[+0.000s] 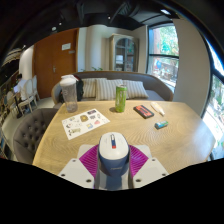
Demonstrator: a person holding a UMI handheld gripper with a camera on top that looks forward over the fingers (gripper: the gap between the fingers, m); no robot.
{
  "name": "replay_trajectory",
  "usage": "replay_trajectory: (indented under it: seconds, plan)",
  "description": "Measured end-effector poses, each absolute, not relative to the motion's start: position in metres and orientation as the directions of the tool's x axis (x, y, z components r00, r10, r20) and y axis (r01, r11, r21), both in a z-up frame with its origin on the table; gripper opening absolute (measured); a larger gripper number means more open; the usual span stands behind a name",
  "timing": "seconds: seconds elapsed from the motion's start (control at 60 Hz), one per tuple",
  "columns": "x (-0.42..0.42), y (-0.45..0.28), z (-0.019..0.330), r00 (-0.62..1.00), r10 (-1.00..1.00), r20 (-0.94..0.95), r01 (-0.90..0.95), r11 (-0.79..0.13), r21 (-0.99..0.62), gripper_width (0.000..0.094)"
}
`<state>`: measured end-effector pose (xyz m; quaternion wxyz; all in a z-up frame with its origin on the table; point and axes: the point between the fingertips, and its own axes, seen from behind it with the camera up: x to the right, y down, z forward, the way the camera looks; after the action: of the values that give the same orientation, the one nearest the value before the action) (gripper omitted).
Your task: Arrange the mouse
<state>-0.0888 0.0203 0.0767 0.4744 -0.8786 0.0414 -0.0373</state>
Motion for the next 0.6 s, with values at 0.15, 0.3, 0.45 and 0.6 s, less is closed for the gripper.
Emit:
replay_trajectory:
  seconds: [0.15,0.3,0.45,0.6]
  plan:
    - [-0.078,-0.008,0.020,0.994,-0.110,0.008,-0.064,-0.630,-0.774,0.0379]
    - [-0.074,-0.026,-0.014,0.993,-0.117,0.007,-0.076,-0.685,-0.725,0.0412]
    - [-0.073,-0.026,-0.016,0.992,-0.128,-0.020,-0.102,-0.679,-0.727,0.0549]
    - [-0.069,-0.048,-0.015,0.979,-0.204,0.006,-0.156,-0.767,-0.622,0.0862]
